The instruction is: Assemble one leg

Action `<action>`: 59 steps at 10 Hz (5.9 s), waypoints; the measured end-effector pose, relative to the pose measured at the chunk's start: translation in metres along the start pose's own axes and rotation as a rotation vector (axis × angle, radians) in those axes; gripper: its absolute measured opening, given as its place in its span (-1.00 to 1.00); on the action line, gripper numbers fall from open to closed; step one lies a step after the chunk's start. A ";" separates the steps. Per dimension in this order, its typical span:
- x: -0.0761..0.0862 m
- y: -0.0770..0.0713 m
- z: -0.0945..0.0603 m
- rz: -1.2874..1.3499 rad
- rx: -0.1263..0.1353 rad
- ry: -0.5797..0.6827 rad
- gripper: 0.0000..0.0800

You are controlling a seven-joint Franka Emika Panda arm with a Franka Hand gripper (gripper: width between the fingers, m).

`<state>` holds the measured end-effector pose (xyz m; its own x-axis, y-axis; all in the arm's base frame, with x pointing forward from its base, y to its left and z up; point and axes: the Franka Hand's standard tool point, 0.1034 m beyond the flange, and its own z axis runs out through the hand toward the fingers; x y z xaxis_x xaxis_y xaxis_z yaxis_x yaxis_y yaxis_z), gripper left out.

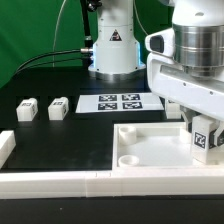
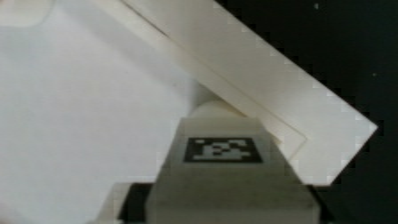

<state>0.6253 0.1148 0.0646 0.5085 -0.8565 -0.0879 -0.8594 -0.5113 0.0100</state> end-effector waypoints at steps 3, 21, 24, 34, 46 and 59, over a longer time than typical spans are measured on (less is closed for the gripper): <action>-0.002 -0.001 0.000 0.277 0.009 -0.024 -0.27; -0.007 -0.006 -0.005 -1.000 -0.031 0.032 0.62; -0.007 -0.006 -0.004 -1.000 -0.031 0.031 0.39; -0.004 -0.005 -0.004 -0.693 -0.024 0.037 -0.27; -0.005 -0.006 -0.004 0.611 0.022 -0.006 -0.27; -0.005 -0.007 -0.004 0.227 0.026 0.002 0.62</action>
Offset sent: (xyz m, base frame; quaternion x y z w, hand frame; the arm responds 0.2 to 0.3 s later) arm 0.0000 0.0000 0.0000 0.0000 0.0000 0.1790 0.9838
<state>0.6289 0.1226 0.0691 0.3017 -0.9496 -0.0848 -0.9529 -0.3031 0.0038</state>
